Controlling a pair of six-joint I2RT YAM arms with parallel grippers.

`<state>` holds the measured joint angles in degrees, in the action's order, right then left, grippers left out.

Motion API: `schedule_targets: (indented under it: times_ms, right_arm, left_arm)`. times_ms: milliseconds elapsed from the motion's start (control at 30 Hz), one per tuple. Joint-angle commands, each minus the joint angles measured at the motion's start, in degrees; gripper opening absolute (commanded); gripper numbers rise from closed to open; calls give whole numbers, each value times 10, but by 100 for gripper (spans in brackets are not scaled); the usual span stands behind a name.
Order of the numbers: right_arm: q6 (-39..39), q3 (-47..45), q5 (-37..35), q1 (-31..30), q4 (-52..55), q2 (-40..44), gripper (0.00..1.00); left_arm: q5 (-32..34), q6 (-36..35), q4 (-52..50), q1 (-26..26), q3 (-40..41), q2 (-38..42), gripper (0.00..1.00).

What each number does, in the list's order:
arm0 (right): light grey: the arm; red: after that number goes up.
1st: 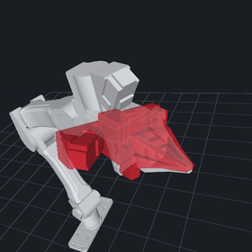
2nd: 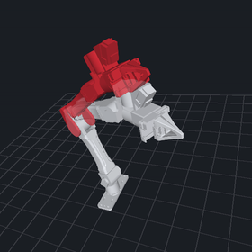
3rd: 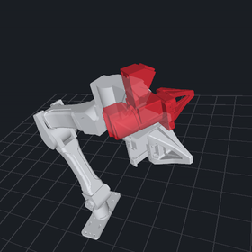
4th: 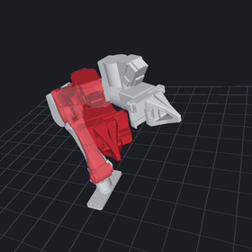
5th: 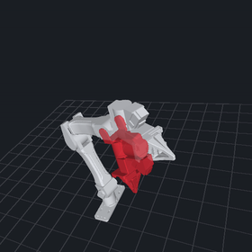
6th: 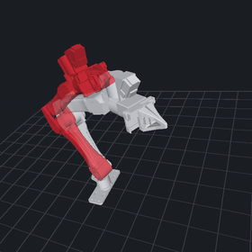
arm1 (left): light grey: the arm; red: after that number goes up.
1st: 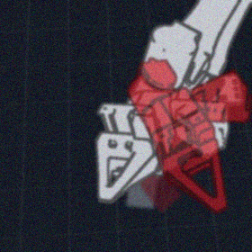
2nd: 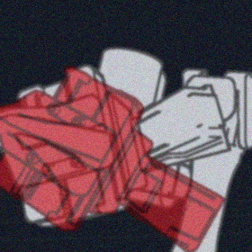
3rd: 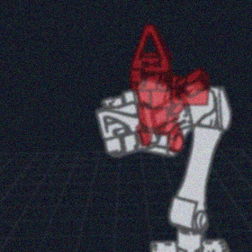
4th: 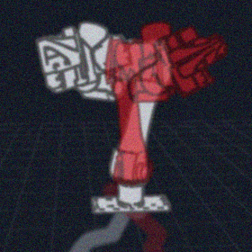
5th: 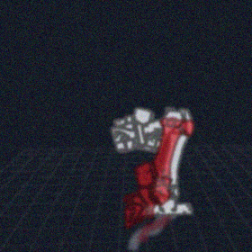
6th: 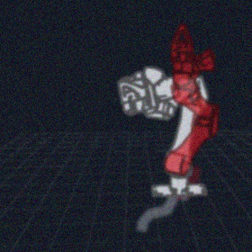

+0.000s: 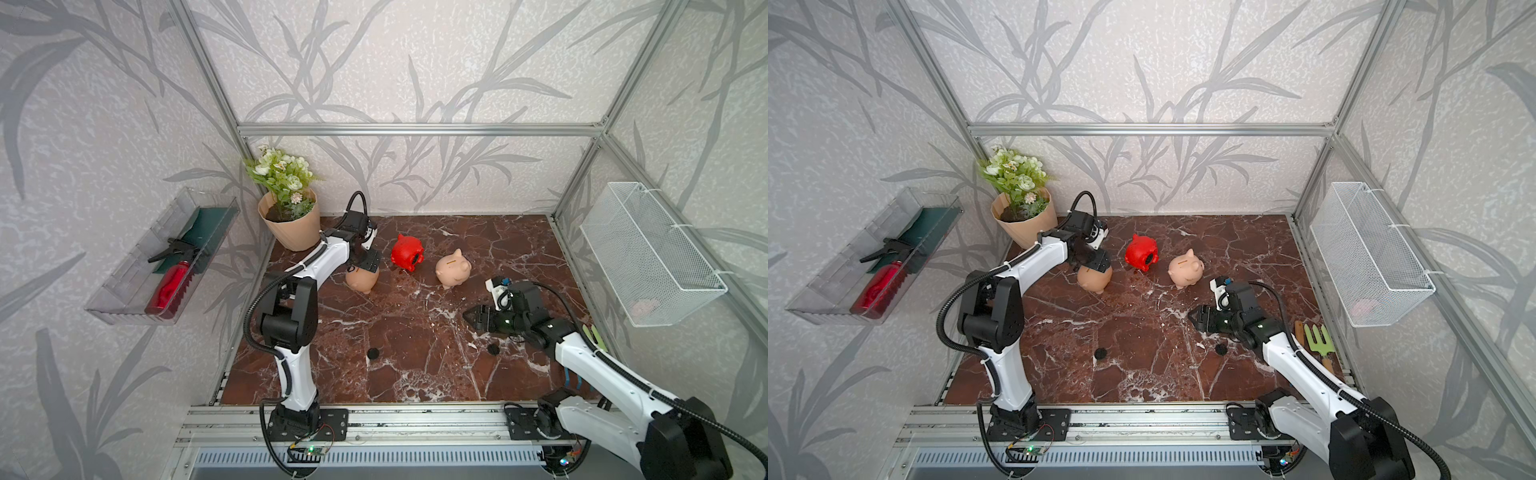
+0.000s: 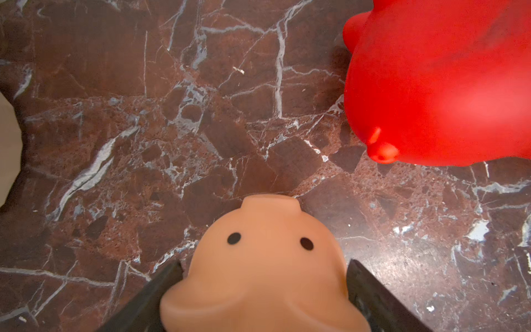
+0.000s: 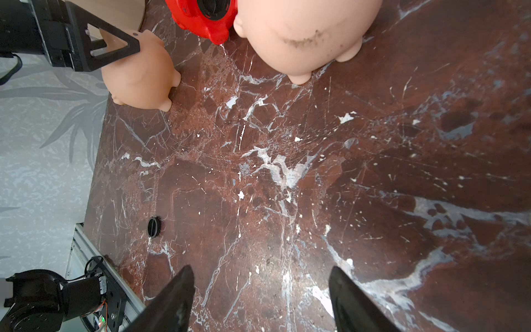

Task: Close piggy banks
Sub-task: Turn over the piggy bank at the center of the board.

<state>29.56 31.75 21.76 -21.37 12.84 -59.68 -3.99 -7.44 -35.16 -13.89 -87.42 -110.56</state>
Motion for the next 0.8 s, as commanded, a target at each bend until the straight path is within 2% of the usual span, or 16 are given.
schedule_targets:
  times_ms: [0,333,467,767]
  right_arm:
    - [1,-1,13,2,-16,-7,73]
    - [4,-3,19,2,-22,-5,73]
    - [7,-5,20,2,-22,-2,73]
    - [10,-14,22,2,-29,-4,73]
  left_arm:
    - [-14,17,-44,-2,-30,-2,80]
    - [-104,73,-78,-3,-22,16,77]
    - [-193,111,-59,-3,10,43,76]
    - [-406,233,87,-5,122,86,76]
